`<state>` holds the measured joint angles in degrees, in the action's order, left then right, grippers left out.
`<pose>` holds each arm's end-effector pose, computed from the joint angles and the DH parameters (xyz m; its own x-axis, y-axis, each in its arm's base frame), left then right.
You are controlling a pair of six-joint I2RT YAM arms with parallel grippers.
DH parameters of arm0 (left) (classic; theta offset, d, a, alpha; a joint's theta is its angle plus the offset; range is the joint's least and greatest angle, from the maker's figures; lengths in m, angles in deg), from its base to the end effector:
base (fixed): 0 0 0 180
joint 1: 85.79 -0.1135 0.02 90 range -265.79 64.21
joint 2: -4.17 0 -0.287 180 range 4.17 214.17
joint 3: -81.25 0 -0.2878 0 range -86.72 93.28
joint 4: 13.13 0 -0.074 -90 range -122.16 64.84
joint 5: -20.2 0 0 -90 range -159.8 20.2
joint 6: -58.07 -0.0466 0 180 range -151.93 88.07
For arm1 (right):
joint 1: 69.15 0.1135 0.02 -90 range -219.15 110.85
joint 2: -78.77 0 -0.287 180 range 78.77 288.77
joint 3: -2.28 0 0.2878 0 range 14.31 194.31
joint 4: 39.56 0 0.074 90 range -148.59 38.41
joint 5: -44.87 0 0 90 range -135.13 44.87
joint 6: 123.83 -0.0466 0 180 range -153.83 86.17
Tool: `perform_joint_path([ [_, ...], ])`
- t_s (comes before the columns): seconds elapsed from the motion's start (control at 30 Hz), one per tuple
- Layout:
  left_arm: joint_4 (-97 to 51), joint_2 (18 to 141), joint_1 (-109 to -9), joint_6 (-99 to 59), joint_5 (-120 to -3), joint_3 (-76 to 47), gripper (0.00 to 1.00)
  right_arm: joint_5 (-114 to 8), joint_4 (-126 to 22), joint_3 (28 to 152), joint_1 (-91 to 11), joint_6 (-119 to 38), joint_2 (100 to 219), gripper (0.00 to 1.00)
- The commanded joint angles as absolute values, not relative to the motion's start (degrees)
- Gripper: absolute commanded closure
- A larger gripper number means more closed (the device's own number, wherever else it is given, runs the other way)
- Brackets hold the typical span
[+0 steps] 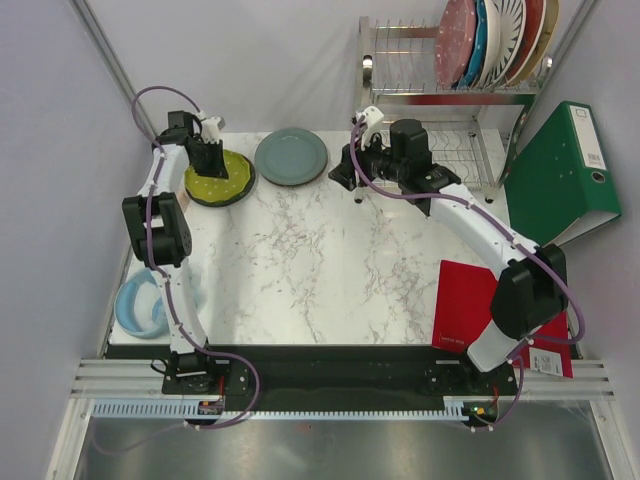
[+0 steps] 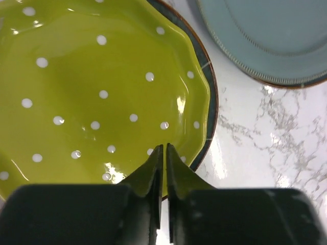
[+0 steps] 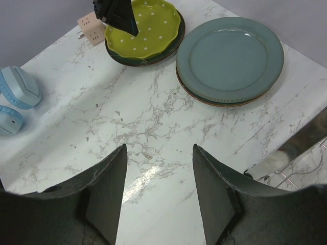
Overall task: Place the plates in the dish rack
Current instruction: Move the plate to the center of the board.
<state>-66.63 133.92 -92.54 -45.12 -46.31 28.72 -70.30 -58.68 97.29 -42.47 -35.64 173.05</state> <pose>0.5551 0.0470 0.2262 -0.7733 0.1192 -0.6227 0.2991 0.9346 -0.1926 0.3838 0.2150 0.3667 -0.3060 -0.1218 -0.9442 -0.7577 0.6316 0.1641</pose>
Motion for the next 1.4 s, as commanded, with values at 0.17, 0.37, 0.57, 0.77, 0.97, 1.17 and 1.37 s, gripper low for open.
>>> perform_joint_path([
  [0.17,-73.41,136.18,-90.89,-46.96,-48.97,27.54,0.98,-71.94,-57.92,99.21,-42.43,-36.03,174.75,0.39],
  [0.37,-74.90,137.41,-89.84,-47.92,-48.97,26.22,0.98,-72.38,-58.62,97.63,-42.43,-34.89,174.31,0.39],
  [0.57,-76.75,138.37,-87.99,-49.86,-49.32,25.34,0.98,-71.68,-58.36,95.17,-42.43,-35.41,173.08,0.39],
  [0.77,-76.57,142.85,-87.99,-48.28,-54.76,31.92,0.98,-71.76,-57.22,94.29,-42.34,-36.91,173.08,0.39],
  [0.97,-77.54,144.62,-87.90,-51.43,-58.81,33.16,0.98,-71.77,-58.27,94.20,-42.34,-35.60,172.56,0.38],
  [1.17,-78.24,143.03,-87.81,-52.32,-57.76,29.29,0.98,-71.50,-58.01,93.15,-42.34,-35.85,172.03,0.38],
  [1.37,-78.16,143.47,-88.08,-51.53,-56.36,30.79,0.98,-71.68,-57.92,93.76,-42.25,-36.03,172.47,0.38],
])
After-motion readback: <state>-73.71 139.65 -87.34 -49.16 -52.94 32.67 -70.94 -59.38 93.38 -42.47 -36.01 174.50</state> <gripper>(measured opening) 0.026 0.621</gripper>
